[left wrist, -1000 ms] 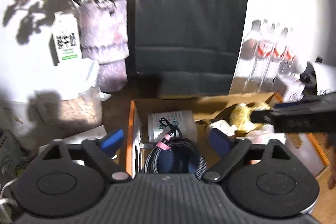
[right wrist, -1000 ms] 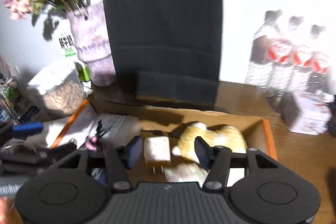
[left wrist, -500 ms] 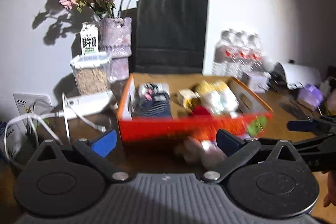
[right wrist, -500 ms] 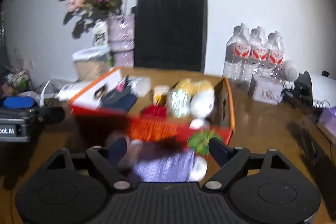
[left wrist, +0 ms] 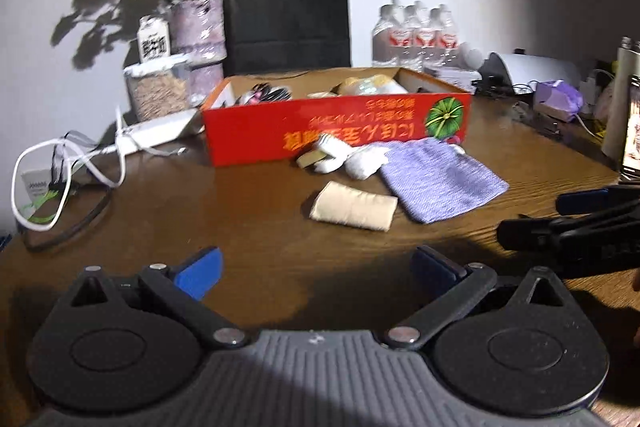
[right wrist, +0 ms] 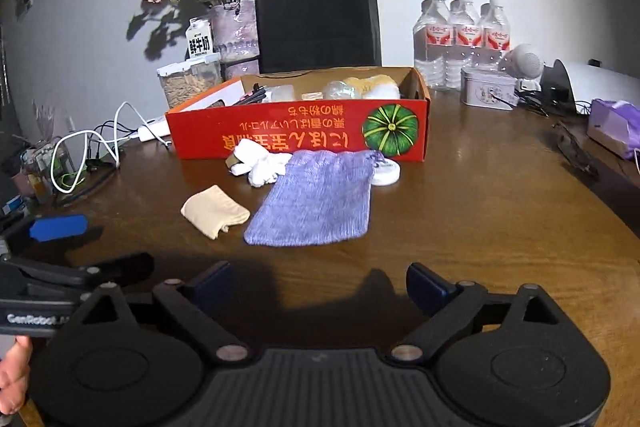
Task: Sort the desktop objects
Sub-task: 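Open both tools and withdraw them from the box over the table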
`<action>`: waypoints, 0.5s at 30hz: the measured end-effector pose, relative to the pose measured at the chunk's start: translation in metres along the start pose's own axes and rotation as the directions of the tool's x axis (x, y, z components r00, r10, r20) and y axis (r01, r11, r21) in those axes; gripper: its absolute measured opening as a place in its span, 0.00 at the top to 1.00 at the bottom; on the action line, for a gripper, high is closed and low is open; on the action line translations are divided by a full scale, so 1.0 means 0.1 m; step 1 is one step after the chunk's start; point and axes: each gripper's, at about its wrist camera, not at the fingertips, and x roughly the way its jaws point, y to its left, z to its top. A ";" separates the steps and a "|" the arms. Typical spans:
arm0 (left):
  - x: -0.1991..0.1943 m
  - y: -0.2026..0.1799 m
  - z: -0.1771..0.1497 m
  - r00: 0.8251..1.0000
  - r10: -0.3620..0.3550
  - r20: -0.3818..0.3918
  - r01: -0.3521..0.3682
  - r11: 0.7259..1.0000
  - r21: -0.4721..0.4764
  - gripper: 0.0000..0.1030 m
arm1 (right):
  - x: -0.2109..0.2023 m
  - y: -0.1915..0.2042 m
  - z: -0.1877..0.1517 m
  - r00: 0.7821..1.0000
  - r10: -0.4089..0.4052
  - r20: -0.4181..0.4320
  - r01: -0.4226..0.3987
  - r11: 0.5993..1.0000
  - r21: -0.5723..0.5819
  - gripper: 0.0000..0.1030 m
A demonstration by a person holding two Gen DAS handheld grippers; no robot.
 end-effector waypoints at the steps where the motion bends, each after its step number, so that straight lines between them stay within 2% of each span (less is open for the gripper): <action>1: -0.01 0.02 -0.01 1.000 0.002 0.009 -0.002 1.000 -0.016 0.00 | -0.02 0.00 -0.02 1.000 0.014 0.013 -0.014 1.000 0.002 0.09; 5: 0.00 0.05 0.00 1.000 0.018 0.024 -0.016 0.998 -0.055 0.00 | -0.05 0.01 -0.07 0.999 0.029 0.040 -0.029 1.000 -0.011 0.09; 11: 0.01 -0.04 -0.01 1.000 0.014 0.014 -0.014 1.000 0.005 0.00 | -0.04 -0.03 -0.06 0.999 0.038 0.027 -0.039 0.999 0.025 0.09; 15: 0.06 -0.02 0.01 1.000 -0.012 -0.015 0.012 1.000 0.000 0.00 | -0.03 -0.04 -0.06 0.998 0.053 0.018 -0.054 0.998 0.032 0.09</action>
